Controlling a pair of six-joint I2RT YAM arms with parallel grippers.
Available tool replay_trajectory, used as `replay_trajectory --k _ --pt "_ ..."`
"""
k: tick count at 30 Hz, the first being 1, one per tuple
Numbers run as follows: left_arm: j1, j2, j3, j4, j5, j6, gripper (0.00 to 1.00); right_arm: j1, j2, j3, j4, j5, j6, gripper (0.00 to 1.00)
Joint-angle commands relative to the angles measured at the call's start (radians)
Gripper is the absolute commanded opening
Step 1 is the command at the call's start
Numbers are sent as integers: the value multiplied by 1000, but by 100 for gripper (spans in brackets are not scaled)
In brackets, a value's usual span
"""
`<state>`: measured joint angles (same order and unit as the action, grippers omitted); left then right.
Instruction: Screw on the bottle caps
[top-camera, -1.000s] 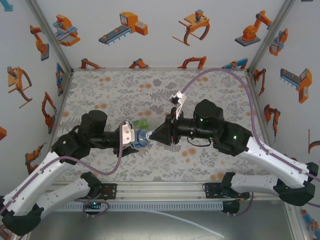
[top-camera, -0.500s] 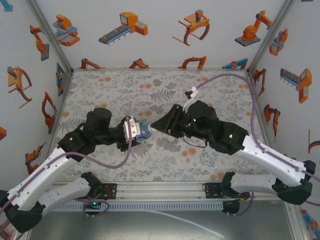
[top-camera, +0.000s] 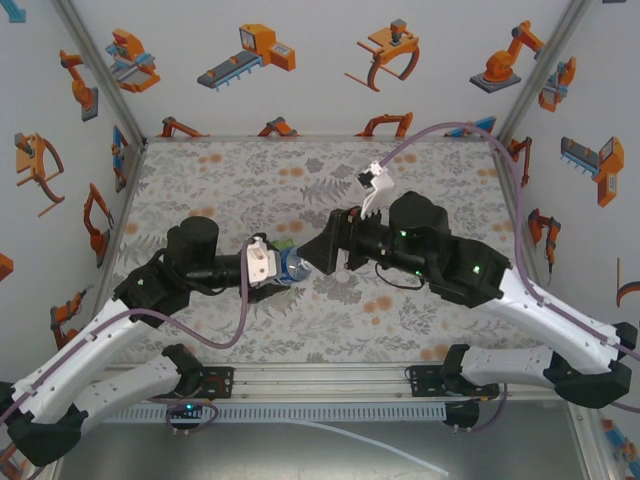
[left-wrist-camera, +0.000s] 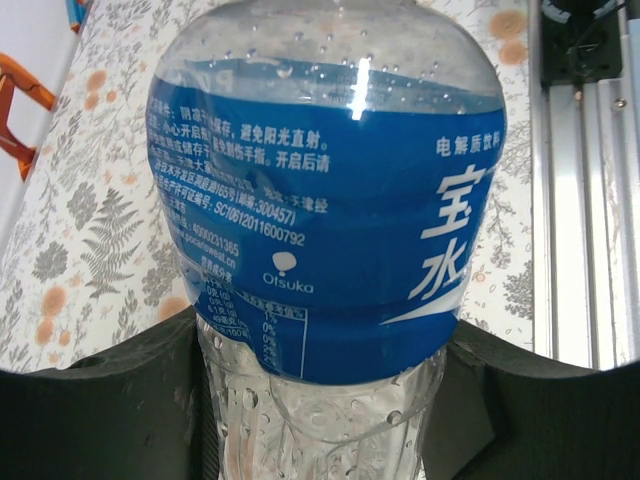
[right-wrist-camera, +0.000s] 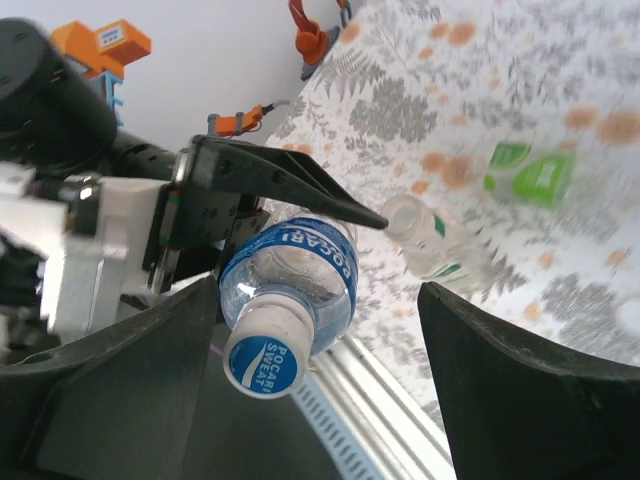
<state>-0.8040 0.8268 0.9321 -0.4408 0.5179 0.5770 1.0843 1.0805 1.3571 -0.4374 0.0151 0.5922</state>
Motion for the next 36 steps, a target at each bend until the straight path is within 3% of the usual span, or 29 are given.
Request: replay_trajectory --k 1,8,13,21,36 --pt "-3 -10 19 -16 80 -2 0 5 -22 54 3 -87 -356 72" --pt "-5 21 77 -147 131 21 0 7 -3 144 -115 -403 -788 65" --pt "-4 34 103 -200 163 10 0 7 23 177 -283 -560 -1087 51" --pt "-5 41 104 -225 187 -10 0 14 36 133 -244 -560 -1126 51" --pt "-4 42 104 -232 191 -10 0 26 65 120 -230 -550 -1125 37"
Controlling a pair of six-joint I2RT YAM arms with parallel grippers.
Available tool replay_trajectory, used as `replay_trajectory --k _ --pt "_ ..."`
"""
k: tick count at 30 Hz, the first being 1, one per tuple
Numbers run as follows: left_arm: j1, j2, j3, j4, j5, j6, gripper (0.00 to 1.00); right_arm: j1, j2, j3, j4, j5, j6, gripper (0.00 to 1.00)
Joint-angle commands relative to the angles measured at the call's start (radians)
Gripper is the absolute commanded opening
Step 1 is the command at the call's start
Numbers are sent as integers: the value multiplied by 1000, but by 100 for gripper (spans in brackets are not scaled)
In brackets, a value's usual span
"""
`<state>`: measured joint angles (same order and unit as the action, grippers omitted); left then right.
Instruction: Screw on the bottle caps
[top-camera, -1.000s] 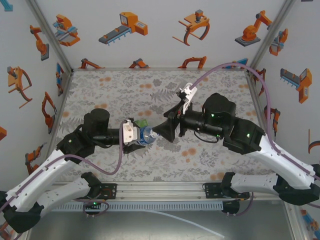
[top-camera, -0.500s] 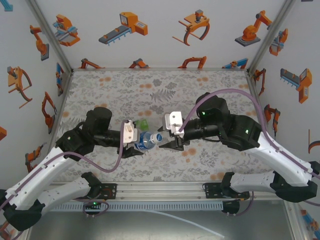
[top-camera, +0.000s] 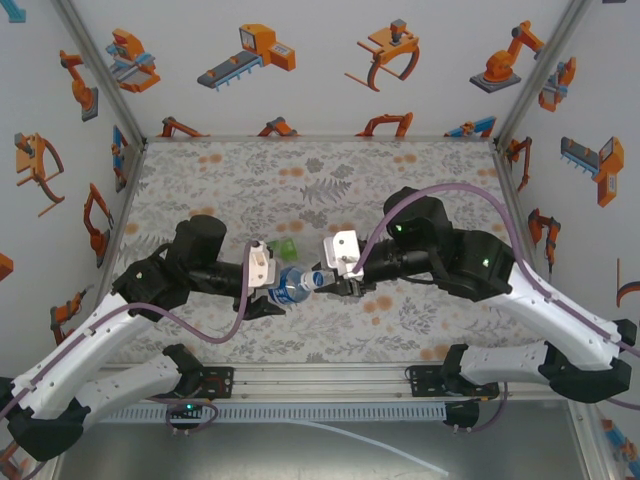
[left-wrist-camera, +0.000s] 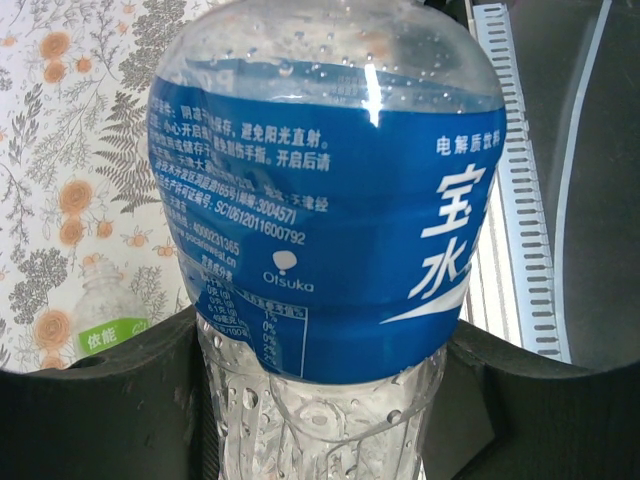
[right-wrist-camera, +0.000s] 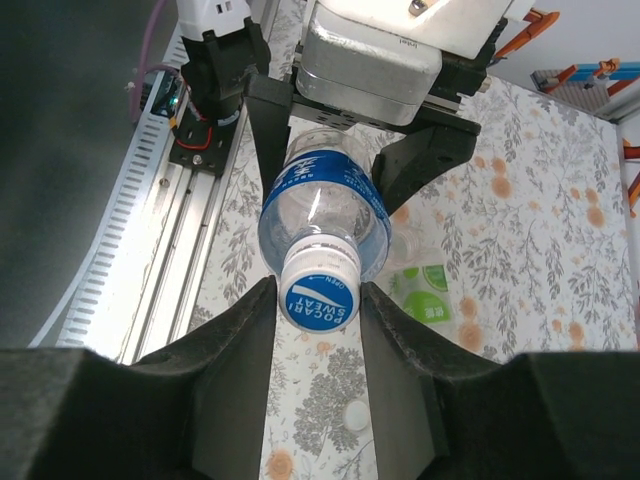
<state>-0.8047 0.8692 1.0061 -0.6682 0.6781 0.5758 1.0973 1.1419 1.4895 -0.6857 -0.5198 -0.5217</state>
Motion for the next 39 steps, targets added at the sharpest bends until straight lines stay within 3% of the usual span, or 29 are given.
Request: replay_trajectory --k 1,5,9,14,19,22,27,29,31,32,34,39 --pt "-4 -1 32 -4 32 -11 0 13 4 -15 19 -14 -7 33" --pt "-4 5 34 2 30 -9 0 16 -5 -40 53 35 104 16" --pt "-4 8 28 54 6 -17 0 16 -41 -119 166 181 436 0" --pt "-4 14 3 171 -52 -24 0 15 -77 -216 247 466 1038 0" --pt "-4 24 1 218 -104 -17 0 14 -108 -258 177 676 1589 0" --pt "-4 28 2 231 -106 -8 0 11 -132 -298 180 714 1780 0" --pt "-5 31 -1 232 -85 6 0 10 -114 -288 157 701 1779 2" --pt "-4 31 0 228 -72 9 0 9 -116 -290 156 705 1754 11" --pt "-4 30 2 218 -60 12 0 8 -127 -278 157 721 1686 29" --pt "-4 29 3 209 -53 12 0 7 -134 -267 160 731 1630 40" --pt "-4 28 4 191 -42 15 0 8 -151 -242 195 724 1490 53" --pt "-4 21 6 150 -33 13 0 8 -187 -186 290 587 1020 63"
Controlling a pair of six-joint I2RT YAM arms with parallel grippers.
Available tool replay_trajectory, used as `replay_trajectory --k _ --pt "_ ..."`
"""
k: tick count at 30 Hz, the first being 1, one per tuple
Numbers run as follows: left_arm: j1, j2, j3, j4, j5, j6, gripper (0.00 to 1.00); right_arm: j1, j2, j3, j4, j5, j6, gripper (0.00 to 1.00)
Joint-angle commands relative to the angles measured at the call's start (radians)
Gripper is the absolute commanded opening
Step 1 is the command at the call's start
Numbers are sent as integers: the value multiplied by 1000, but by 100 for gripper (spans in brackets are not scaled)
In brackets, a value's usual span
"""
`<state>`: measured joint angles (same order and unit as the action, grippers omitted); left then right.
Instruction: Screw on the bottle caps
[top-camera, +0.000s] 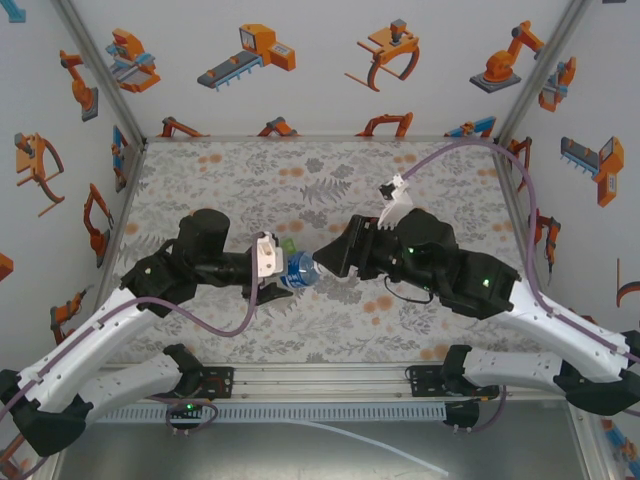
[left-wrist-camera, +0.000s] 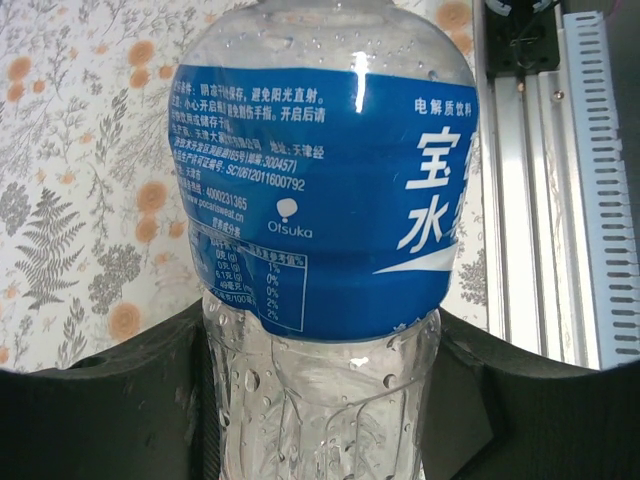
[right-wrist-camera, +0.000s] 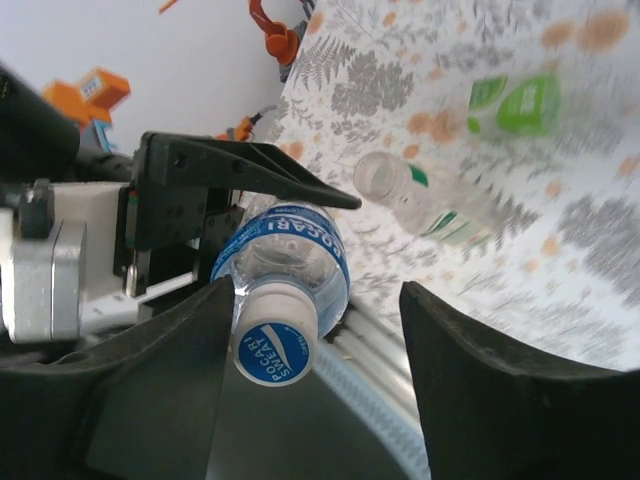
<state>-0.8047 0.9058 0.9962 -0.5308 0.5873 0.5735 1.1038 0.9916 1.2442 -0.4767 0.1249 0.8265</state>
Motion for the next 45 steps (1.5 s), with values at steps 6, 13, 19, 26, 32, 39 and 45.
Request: replay_trajectory --k 6,13,19,26,32,39,45 --pt "-6 -32 31 -49 89 5 0 2 -20 136 40 -334 -827 63" --pt "-6 -38 57 -142 119 -29 0 2 43 219 -138 -610 -1235 62" --pt "-6 -61 58 -170 130 -56 0 3 81 208 -187 -680 -1352 58" --pt "-7 -60 62 -179 141 -66 0 3 95 180 -167 -678 -1361 42" --pt "-10 -57 68 -178 141 -66 0 3 95 166 -160 -657 -1361 32" --pt "-12 -47 79 -173 131 -56 0 3 102 163 -154 -576 -1227 19" --pt "-11 -45 55 -75 66 -56 0 2 67 47 -22 -359 -708 0"
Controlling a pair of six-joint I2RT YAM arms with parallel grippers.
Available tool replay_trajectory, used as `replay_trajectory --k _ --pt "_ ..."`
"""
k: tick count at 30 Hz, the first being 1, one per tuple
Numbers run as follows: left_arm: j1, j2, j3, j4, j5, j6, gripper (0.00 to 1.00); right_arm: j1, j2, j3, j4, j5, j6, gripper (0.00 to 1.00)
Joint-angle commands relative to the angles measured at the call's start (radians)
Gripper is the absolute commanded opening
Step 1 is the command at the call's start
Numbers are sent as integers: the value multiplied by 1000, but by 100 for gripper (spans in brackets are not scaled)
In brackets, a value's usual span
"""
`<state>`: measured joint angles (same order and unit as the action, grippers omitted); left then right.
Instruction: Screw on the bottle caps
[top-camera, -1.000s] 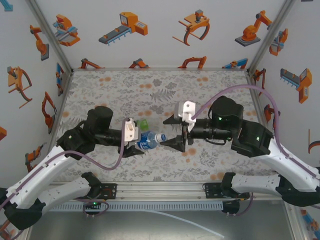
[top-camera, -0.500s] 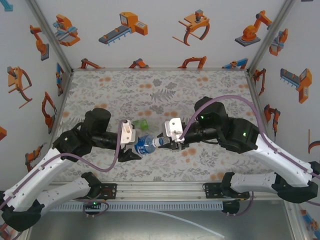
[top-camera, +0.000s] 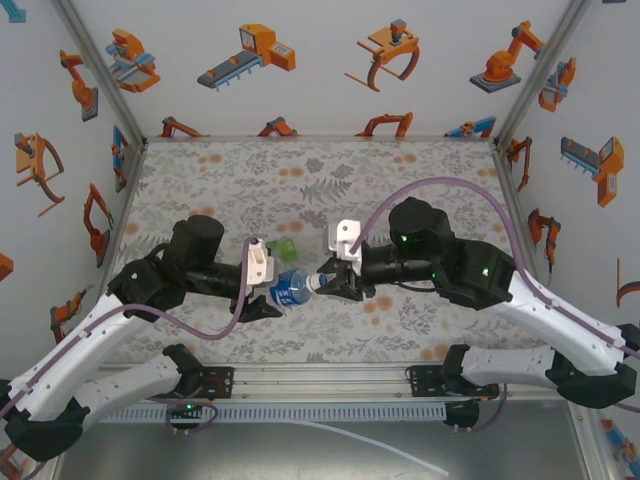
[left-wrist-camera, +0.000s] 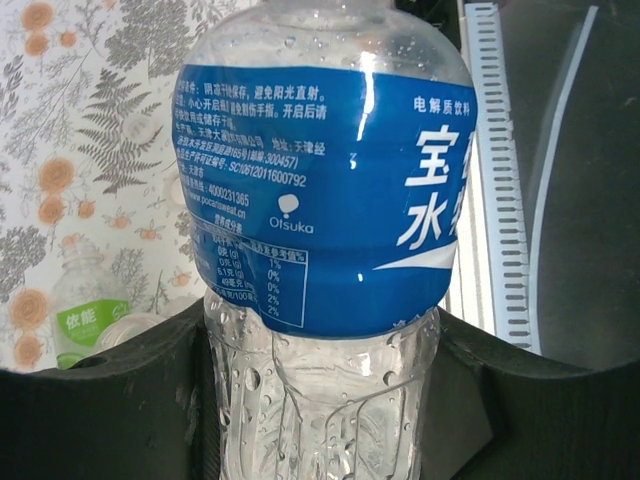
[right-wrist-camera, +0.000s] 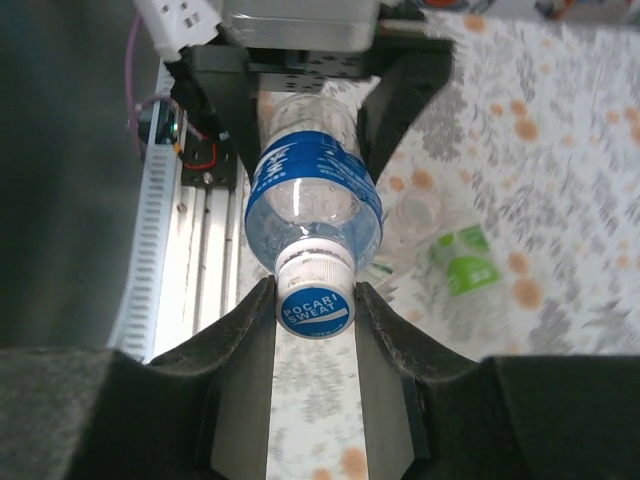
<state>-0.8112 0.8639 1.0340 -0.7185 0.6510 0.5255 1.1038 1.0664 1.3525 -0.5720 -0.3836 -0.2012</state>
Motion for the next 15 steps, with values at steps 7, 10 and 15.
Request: replay_trajectory --k 7,10,15 --pt "-7 15 0 235 -76 24 0 1 -44 -139 115 375 1026 0" --pt "-7 21 -12 282 -88 38 0 -9 -74 -202 106 474 1363 0" --pt "-6 42 -5 288 -71 58 0 -27 -87 -291 207 452 1625 0"
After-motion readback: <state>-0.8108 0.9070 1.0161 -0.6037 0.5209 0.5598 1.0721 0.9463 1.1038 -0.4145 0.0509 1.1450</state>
